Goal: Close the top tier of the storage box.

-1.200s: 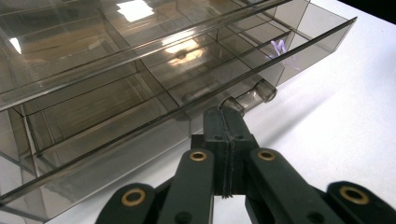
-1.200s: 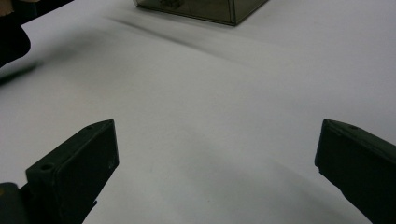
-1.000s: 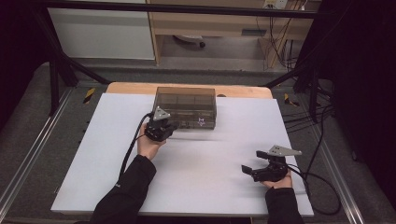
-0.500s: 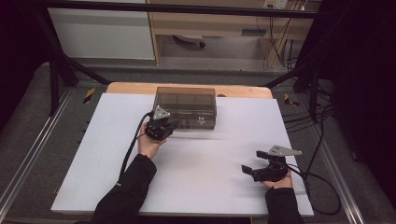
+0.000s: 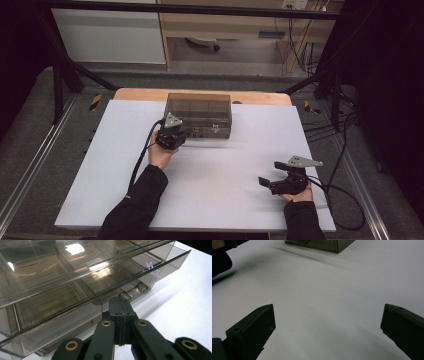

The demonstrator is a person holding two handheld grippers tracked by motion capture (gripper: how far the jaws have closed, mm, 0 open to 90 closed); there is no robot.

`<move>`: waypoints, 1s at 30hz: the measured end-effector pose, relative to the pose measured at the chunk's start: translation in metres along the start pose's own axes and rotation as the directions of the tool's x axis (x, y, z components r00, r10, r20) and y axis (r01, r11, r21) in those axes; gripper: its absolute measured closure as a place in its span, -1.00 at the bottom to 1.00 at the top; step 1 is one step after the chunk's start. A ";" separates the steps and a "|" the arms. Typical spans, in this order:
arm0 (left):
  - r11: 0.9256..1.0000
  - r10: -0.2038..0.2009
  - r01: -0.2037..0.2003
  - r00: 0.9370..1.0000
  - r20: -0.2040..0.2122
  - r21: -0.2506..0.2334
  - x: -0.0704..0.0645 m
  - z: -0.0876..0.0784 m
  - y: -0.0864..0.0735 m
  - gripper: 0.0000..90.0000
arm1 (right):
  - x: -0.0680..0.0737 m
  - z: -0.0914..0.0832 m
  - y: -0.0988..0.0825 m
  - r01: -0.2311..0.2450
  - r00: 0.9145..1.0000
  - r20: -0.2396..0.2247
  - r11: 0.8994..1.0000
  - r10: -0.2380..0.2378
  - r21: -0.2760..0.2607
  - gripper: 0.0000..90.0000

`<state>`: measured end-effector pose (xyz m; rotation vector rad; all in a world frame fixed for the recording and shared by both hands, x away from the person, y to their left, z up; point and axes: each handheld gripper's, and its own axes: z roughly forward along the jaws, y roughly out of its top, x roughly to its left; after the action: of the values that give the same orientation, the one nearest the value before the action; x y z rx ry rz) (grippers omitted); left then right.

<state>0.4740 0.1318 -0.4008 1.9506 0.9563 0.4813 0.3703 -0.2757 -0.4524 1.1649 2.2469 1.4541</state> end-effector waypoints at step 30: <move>1.000 -0.015 0.015 1.000 -0.016 0.001 0.004 0.007 0.004 1.00 | 0.000 0.000 0.000 0.000 1.000 0.000 1.000 0.000 0.002 -0.99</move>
<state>0.4834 0.1297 -0.4014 1.9419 0.9816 0.4888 0.3704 -0.2755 -0.4526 1.1648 2.2489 1.4522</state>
